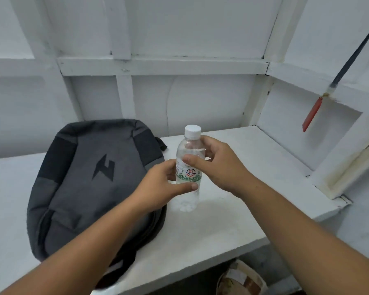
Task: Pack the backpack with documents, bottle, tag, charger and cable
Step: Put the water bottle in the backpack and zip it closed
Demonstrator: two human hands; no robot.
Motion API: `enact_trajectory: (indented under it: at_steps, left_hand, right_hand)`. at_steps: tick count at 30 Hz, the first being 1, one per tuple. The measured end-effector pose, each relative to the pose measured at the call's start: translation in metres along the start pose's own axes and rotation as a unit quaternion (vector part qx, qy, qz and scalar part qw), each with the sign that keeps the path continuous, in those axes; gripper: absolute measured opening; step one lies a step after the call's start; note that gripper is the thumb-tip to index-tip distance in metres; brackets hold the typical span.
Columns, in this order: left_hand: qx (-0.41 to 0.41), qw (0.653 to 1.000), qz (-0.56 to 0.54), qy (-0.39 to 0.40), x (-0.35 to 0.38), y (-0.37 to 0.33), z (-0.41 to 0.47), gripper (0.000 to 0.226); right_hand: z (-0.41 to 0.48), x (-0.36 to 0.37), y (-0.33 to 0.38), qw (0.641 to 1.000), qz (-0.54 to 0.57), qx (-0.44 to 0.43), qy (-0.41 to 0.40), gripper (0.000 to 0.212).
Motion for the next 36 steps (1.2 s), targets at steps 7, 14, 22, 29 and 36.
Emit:
enact_trajectory:
  at_steps: [7, 14, 22, 29, 36]
  left_hand:
    - [-0.054, 0.994, -0.018, -0.093, -0.003, 0.017, -0.08, 0.051]
    - [-0.094, 0.991, -0.075, -0.054, -0.022, 0.011, -0.14, 0.047]
    - [-0.059, 0.978, 0.125, -0.154, -0.037, -0.006, -0.181, 0.061]
    - [-0.042, 0.97, 0.106, -0.213, -0.043, 0.004, -0.188, 0.05]
    - [-0.01, 0.975, 0.075, -0.211, -0.053, 0.002, -0.199, 0.048]
  right_hand:
    - [-0.023, 0.038, 0.015, 0.992, 0.059, -0.045, 0.101, 0.029]
    - [-0.042, 0.066, 0.034, 0.982, 0.096, -0.067, 0.147, 0.036]
    - [-0.058, 0.079, 0.052, 0.972, 0.099, -0.082, 0.194, 0.05]
    - [-0.055, 0.093, 0.039, 0.949, 0.119, -0.06, 0.287, 0.038]
    - [-0.052, 0.111, -0.028, 0.891, -0.23, -0.123, 0.372, 0.043]
Point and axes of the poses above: each hand's wrist, its own z-axis towards the middle knuckle, its own x-axis out of the palm, y = z × x, the point moved 2 cm from there along z, towards the middle knuckle, and after that the axes turned 10 degrees about -x, right-handed, at the moved point
